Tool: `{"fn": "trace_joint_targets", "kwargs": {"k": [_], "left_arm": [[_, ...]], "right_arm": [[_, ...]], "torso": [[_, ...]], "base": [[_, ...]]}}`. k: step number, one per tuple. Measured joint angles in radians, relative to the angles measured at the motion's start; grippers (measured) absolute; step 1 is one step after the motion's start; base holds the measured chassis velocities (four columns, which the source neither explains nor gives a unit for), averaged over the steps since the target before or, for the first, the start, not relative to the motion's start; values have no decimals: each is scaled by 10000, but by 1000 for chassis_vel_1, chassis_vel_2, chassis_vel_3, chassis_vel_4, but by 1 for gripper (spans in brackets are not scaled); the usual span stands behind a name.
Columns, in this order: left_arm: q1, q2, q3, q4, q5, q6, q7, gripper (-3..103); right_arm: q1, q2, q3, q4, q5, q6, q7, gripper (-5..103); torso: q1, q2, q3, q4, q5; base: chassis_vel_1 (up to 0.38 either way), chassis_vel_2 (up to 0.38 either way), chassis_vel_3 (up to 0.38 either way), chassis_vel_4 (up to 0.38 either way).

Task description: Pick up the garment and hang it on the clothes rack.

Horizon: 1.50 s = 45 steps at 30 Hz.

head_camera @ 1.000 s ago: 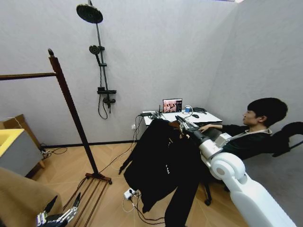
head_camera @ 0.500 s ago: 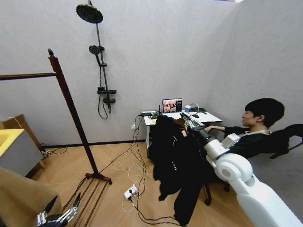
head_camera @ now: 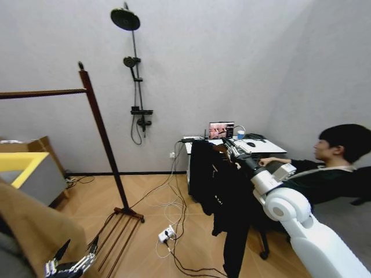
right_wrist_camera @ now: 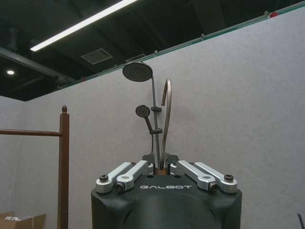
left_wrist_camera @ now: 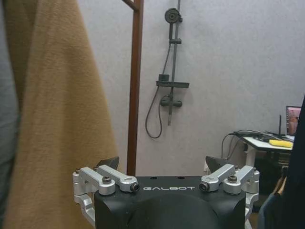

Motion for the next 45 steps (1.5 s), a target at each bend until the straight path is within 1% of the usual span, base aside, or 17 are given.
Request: {"fn": "trace_joint_targets", "kwargs": {"k": [5, 6, 9, 11, 20, 21, 23, 25, 28, 33, 44, 45], "left_arm": [[0, 0, 0, 0, 0, 0, 0, 100], [0, 0, 0, 0, 0, 0, 0, 100], [0, 0, 0, 0, 0, 0, 0, 100], [0, 0, 0, 0, 0, 0, 0, 100], [0, 0, 0, 0, 0, 0, 0, 100], [0, 0, 0, 0, 0, 0, 0, 100], [0, 0, 0, 0, 0, 0, -2, 100], [0, 0, 0, 0, 0, 0, -1, 100], [0, 0, 0, 0, 0, 0, 0, 100], [0, 0, 0, 0, 0, 0, 0, 100], [0, -1, -1, 0, 0, 0, -2, 100], [0, -1, 0, 0, -1, 0, -1, 100]], "right_arm": [[279, -17, -211, -57, 2, -8, 28, 10], [361, -17, -289, -84, 7, 2, 57, 10], [422, 9, -402, -138, -3, 6, 83, 10], [444, 82, -495, -196, -40, 7, 83, 10], [919, 90, -922, -453, -109, -39, 68, 10], [1097, 78, -1043, -487, -118, -89, 70, 10], [1196, 69, -1116, -497, -118, -118, 68, 10], [1515, 38, -1433, -535, -113, -216, 67, 10], [1803, 23, -1731, -635, -182, -255, 49, 10], [2256, 29, -2374, -893, -312, -285, -16, 10], [3280, -15, -3112, -1509, -98, -404, -130, 10], [3364, -13, -3163, -1553, -75, -406, -129, 10]], "torso": [[0, 1, 0, 0, -2], [0, 0, 0, 6, -3], [1, 0, 1, 6, -1], [1, 0, 1, 2, -1], [0, 0, 0, 0, 0], [1, 0, 1, 5, -2], [0, 0, 0, 6, -1], [0, 0, 0, 0, -1], [0, 0, 0, -1, -2], [0, 0, 0, 1, -2], [-2, 1, -1, 6, -2], [-2, 1, -1, 4, -1]], "base": [[104, 106, 107, 105], [126, 126, 130, 107], [106, 125, 137, 120], [116, 110, 120, 125], [126, 115, 116, 124], [132, 104, 117, 158], [152, 104, 117, 128], [130, 110, 123, 106], [129, 109, 125, 125], [127, 111, 137, 138], [97, 116, 120, 94], [8, 65, 68, -15]]}}
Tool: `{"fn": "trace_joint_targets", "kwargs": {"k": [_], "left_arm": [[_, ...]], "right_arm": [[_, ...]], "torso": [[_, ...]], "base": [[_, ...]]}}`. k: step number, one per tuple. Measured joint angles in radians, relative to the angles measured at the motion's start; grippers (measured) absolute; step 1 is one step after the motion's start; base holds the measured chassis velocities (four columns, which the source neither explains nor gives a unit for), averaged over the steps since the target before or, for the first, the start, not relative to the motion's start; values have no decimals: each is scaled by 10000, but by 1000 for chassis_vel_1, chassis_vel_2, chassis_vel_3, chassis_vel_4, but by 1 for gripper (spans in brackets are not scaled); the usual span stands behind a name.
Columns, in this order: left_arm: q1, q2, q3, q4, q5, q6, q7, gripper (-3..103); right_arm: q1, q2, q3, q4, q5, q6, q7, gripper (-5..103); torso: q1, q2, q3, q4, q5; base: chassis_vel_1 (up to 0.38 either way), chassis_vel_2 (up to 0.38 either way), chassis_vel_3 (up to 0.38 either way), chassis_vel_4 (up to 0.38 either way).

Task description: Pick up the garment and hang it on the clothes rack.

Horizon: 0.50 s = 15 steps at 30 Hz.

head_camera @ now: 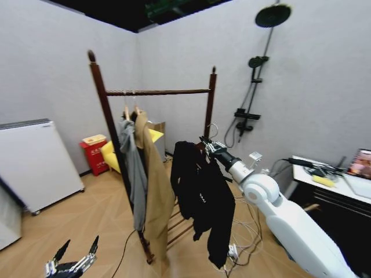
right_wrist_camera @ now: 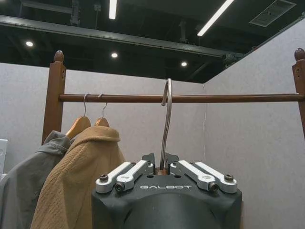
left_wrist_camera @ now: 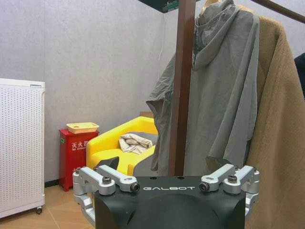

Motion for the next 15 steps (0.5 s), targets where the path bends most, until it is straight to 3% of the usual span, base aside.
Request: {"fn": "trace_joint_targets", "kwargs": {"k": [10, 13, 15], "left_arm": [[0, 0, 0, 0, 1, 0, 0, 100], [0, 1, 0, 0, 1, 0, 1, 100], [0, 1, 0, -1, 1, 0, 3, 100]], "right_arm": [[320, 47, -222, -82, -9, -63, -20, 10], [719, 153, -459, -166, 51, -224, -15, 10], [1873, 400, -1042, -715, 99, -530, 20, 10]], "torso": [[2, -1, 1, -5, 5], [7, -3, 2, -6, -2], [18, -9, 8, -4, 8]], "base": [[-116, 115, 126, -129], [-183, 164, 194, -159], [-118, 94, 116, -113]]}}
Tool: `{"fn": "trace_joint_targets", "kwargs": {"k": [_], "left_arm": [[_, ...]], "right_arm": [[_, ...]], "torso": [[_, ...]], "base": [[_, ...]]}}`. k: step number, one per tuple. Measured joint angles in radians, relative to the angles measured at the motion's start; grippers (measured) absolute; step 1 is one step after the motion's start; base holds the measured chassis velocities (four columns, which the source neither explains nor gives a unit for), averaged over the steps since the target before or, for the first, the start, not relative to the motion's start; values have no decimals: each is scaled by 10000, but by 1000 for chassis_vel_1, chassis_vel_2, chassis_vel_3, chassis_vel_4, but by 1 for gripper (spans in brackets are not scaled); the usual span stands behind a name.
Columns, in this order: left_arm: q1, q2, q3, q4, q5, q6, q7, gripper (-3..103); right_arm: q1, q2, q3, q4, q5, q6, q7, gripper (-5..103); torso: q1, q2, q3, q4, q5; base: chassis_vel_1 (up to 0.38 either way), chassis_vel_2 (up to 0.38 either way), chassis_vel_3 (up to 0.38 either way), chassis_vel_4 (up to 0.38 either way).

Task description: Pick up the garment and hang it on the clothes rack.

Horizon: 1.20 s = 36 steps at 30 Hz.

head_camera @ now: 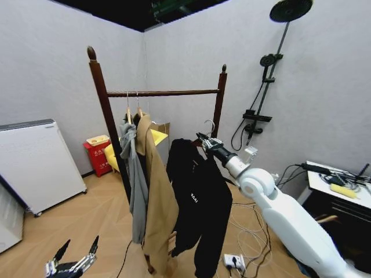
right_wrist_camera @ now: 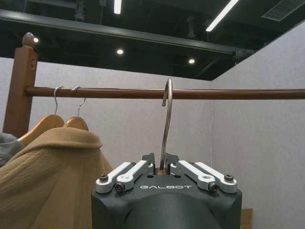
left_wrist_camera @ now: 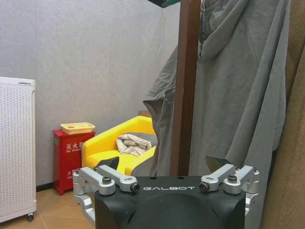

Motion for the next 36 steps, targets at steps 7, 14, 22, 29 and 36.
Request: {"fn": "trace_joint_targets", "kwargs": {"k": [7, 14, 22, 29, 36], "left_arm": [[0, -1, 0, 1, 0, 0, -2, 100], [0, 0, 0, 0, 0, 0, -1, 100], [0, 0, 0, 1, 0, 0, -2, 100], [1, 0, 0, 1, 0, 0, -2, 100], [1, 0, 0, 0, 0, 0, -2, 100]], "right_arm": [[3013, 1153, -1364, -2375, -144, -629, -178, 10], [5014, 2037, -2302, -4413, -174, -780, -404, 10], [6570, 3608, -3169, -6515, -570, -823, -940, 10], [7028, 4068, -3546, -7554, -734, -1237, -1133, 10], [7152, 4179, -3679, -7901, -705, -1505, -1145, 10]], "torso": [[-21, 8, -8, 3, -10], [-22, 10, -9, 1, -13], [-14, 8, -6, 4, -13], [-15, 8, -6, 1, -8], [-15, 8, -6, 1, -8]], "base": [[-11, 15, 16, -6], [27, -21, -29, 22], [0, 0, 0, 0], [0, 0, 0, 0], [0, 0, 0, 0]]}}
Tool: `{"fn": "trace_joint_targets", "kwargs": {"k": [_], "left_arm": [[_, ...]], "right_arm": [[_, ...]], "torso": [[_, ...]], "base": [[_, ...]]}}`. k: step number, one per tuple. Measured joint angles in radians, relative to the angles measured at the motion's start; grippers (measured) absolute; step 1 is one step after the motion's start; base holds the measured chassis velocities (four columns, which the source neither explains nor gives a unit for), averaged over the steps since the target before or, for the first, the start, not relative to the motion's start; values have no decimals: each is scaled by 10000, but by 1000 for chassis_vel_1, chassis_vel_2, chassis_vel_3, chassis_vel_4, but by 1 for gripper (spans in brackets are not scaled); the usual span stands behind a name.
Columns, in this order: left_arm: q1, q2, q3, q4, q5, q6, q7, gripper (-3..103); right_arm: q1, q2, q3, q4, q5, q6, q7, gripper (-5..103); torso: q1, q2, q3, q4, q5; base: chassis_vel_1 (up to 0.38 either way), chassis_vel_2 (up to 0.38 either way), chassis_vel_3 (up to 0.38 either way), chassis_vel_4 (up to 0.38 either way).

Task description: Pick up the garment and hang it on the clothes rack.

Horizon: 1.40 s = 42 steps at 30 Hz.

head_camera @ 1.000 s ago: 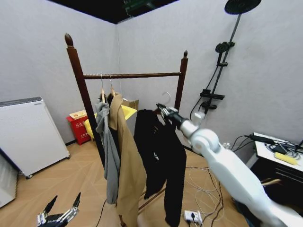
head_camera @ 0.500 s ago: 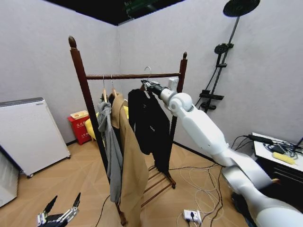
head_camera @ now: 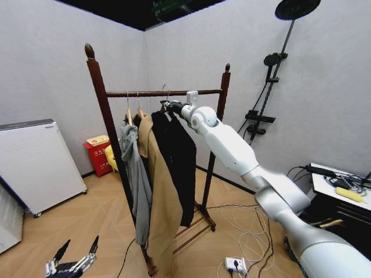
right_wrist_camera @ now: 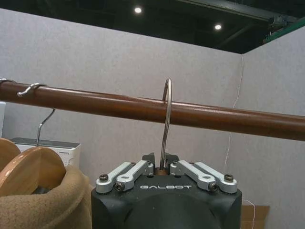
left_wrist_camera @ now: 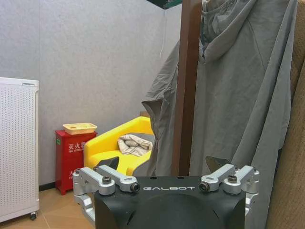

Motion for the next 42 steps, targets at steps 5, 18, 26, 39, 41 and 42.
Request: {"fn": "trace_joint_targets", "kwargs": {"k": [5, 18, 26, 39, 41, 42], "left_arm": [[0, 0, 0, 0, 0, 0, 0, 100], [0, 0, 0, 0, 0, 0, 3, 100], [0, 0, 0, 0, 0, 0, 2, 100], [0, 0, 0, 0, 0, 0, 2, 100], [1, 0, 0, 0, 0, 0, -1, 100], [0, 1, 0, 0, 0, 0, 9, 100]], "right_arm": [[114, 174, -147, -535, -54, 188, -87, 10], [-11, 221, -65, -340, 53, 215, -257, 15], [-1162, -925, 361, 2192, 251, 1468, 1022, 48], [-9318, -5780, 6589, 9781, -453, 1346, 4188, 96], [-10754, -5759, 7592, 10474, -606, 1314, 4284, 99], [-12137, -5547, 8688, 11088, -875, 1336, 4289, 100]], "torso": [[-1, -1, 0, 1, -1], [-2, 0, -3, 1, -2], [-2, 0, -2, 7, -2], [-3, 1, -3, -4, 7], [-4, 2, -4, -3, 1], [-4, 1, -4, 0, 4]], "base": [[0, 0, 0, 0], [0, 0, 0, 0], [0, 0, 0, 0], [0, 0, 0, 0], [0, 0, 0, 0], [0, 0, 0, 0]]}}
